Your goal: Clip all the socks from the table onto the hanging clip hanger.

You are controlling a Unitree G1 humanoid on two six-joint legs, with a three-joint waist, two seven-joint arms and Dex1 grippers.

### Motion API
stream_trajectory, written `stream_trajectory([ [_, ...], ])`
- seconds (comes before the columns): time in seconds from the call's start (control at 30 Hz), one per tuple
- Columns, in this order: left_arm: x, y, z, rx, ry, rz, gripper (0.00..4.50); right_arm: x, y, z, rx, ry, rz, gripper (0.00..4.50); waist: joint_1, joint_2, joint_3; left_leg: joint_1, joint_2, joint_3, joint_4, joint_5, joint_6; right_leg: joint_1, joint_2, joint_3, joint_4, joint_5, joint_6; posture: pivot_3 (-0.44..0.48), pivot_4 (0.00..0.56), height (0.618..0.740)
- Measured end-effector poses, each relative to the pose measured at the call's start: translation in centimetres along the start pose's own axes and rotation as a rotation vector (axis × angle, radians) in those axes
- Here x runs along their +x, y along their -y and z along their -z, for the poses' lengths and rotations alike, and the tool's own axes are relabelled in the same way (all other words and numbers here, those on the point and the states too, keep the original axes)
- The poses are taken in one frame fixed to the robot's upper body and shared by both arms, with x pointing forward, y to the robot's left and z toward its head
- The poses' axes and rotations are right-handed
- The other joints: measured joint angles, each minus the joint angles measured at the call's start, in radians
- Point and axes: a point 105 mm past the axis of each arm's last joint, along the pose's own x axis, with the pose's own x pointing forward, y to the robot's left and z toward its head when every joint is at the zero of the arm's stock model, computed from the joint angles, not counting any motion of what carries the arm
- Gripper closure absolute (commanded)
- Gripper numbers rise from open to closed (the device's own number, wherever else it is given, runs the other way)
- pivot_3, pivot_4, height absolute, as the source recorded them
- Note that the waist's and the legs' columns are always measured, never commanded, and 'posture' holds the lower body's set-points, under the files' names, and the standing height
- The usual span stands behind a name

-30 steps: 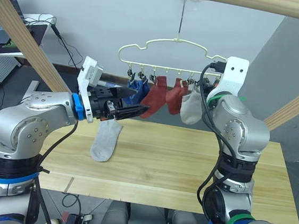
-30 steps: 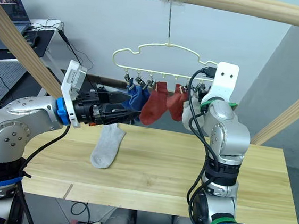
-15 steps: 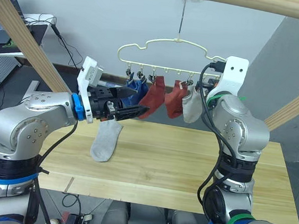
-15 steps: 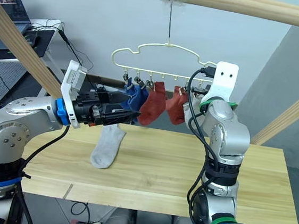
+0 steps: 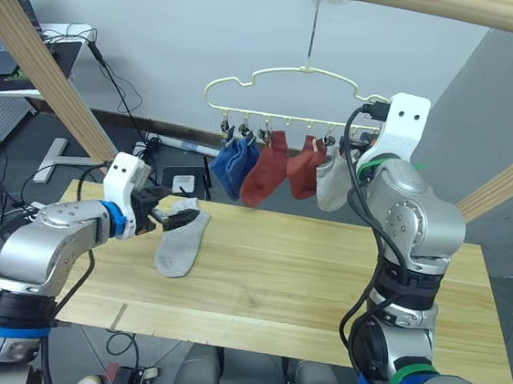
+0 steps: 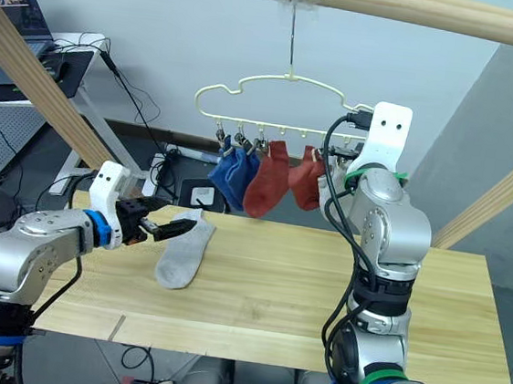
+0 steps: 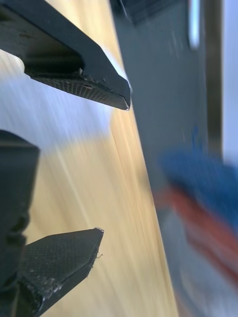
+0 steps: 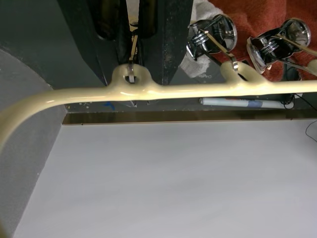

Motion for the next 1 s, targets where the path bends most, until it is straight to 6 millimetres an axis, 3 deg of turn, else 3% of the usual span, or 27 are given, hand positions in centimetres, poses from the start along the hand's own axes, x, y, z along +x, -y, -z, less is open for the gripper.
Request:
stream_trajectory([
  [0.23, 2.6, -1.7, 3.5, -0.016, -0.055, -0.085, 0.13, 0.0, 0.1, 0.0, -0.001, -0.011, 0.003, 4.5, 0.007, 0.0, 0.0, 0.0, 0.0, 0.0, 0.0, 0.0, 0.0, 0.0, 0.0, 0.0, 0.0, 0.0, 0.0, 0.013, 0.256, 0.74],
  [0.43, 4.9, -2.7, 3.7, -0.012, -0.063, -0.112, 0.13, -0.1, 0.2, 0.0, -0.001, -0.012, 0.006, 4.5, 0.007, 0.0, 0.0, 0.0, 0.0, 0.0, 0.0, 0.0, 0.0, 0.0, 0.0, 0.0, 0.001, 0.0, 0.0, 0.0, 0.261, 0.74],
  [0.63, 7.4, -1.7, 4.5, -0.029, -0.105, -0.083, 0.13, -0.3, 0.3, -0.2, -0.002, -0.011, 0.006, 4.5, 0.002, 0.0, 0.0, 0.0, 0.0, 0.0, 0.0, 0.0, 0.0, 0.0, 0.0, 0.0, 0.001, 0.0, 0.0, -0.018, 0.269, 0.74],
  [0.93, 8.7, -1.7, 4.9, 0.027, -0.209, -0.081, 0.13, -0.6, 0.4, -0.3, -0.003, -0.011, 0.008, 4.5, -0.009, 0.0, 0.0, 0.001, -0.001, 0.0, 0.001, 0.0, 0.0, 0.0, 0.0, 0.0, 0.006, 0.0, 0.0, -0.024, 0.276, 0.74],
  [1.0, 8.7, -1.6, 5.1, 0.029, -0.22, -0.076, 0.48, -0.6, 0.4, -0.3, -0.004, -0.013, 0.009, 4.5, -0.01, 0.0, 0.0, 0.002, -0.001, 0.0, 0.001, 0.0, 0.0, 0.0, 0.0, 0.0, 0.007, 0.0, 0.0, -0.025, 0.277, 0.74],
])
